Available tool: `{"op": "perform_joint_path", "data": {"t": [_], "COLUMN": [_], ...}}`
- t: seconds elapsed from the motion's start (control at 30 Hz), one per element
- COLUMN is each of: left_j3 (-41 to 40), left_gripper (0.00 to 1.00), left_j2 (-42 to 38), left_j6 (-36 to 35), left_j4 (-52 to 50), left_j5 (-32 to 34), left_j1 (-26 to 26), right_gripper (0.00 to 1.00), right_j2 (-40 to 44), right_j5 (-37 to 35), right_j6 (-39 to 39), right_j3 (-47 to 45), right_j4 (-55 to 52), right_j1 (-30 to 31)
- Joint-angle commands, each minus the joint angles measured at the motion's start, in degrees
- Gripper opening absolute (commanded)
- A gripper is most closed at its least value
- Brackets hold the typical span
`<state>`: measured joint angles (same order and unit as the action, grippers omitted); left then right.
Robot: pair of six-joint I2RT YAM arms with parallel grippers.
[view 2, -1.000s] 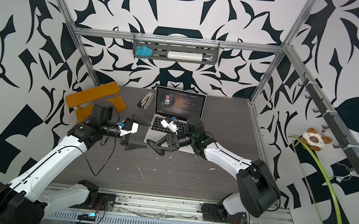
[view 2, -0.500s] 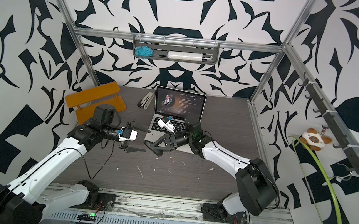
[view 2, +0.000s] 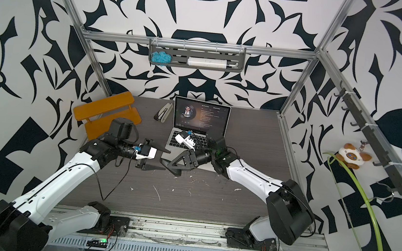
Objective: Remove the wireless mouse receiver from the laptop
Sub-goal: Remove the lid from the mouse.
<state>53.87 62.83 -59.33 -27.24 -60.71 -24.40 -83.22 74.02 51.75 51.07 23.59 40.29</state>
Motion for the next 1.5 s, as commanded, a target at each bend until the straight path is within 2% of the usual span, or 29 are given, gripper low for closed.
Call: {"op": "perform_joint_path", "data": {"t": [0.0, 0.2, 0.37, 0.5, 0.6, 0.8, 0.9, 1.1, 1.2, 1.27, 1.37, 1.47], "left_j3": [0.2, 0.2, 0.4, 0.7, 1.0, 1.2, 1.3, 1.3, 1.9, 2.9, 4.7, 7.9], "left_gripper": [0.64, 0.62, 0.5, 0.46, 0.36, 0.1, 0.0, 0.0, 0.0, 0.0, 0.0, 0.0], "left_j2": [0.4, 0.8, 1.0, 1.2, 1.3, 1.9, 1.8, 2.2, 3.1, 4.6, 6.9, 9.4], "left_j6": [-0.4, -0.7, -0.7, -0.7, -0.7, -0.9, -1.0, 0.9, 4.3, 5.9, 9.9, 15.5], "left_j4": [-2.0, -2.3, -2.5, -3.0, -3.2, -4.0, -4.0, -3.6, -2.4, -2.5, -2.0, -2.0], "left_j5": [-0.5, -0.7, -1.0, -1.3, -2.1, -2.5, -2.2, -2.0, -1.2, -1.1, -0.3, -0.5], "left_j1": [-0.3, -0.6, -0.7, -0.7, -0.7, -0.8, -0.8, -0.8, -0.8, -0.8, -0.8, -0.8], "right_gripper": [0.34, 0.34, 0.34, 0.34, 0.34, 0.35, 0.42, 0.69, 0.8, 0.85, 0.86, 0.86], "right_j2": [1.6, 1.5, 1.1, 1.2, 0.8, 0.0, -0.3, -0.4, 0.4, 2.0, 4.8, 7.4], "right_j5": [0.5, 0.3, 0.2, 0.2, 0.2, 0.2, 0.2, -0.3, -1.9, -4.5, -9.3, -17.7], "right_j6": [-0.2, -0.3, -0.3, -0.3, -0.2, -0.1, -0.1, -0.1, -1.0, -2.4, -4.5, -12.6], "right_j3": [2.7, 2.5, 2.6, 2.8, 2.8, 2.7, 2.8, 3.3, 3.5, 3.0, 1.9, 2.8], "right_j4": [2.0, 2.0, 2.2, 2.3, 2.3, 2.6, 2.6, 2.2, 0.3, -1.6, -4.7, -15.3], "right_j1": [0.6, 0.7, 0.7, 0.8, 0.7, 0.7, 0.6, -1.8, -4.2, -6.8, -11.7, -14.2]}}
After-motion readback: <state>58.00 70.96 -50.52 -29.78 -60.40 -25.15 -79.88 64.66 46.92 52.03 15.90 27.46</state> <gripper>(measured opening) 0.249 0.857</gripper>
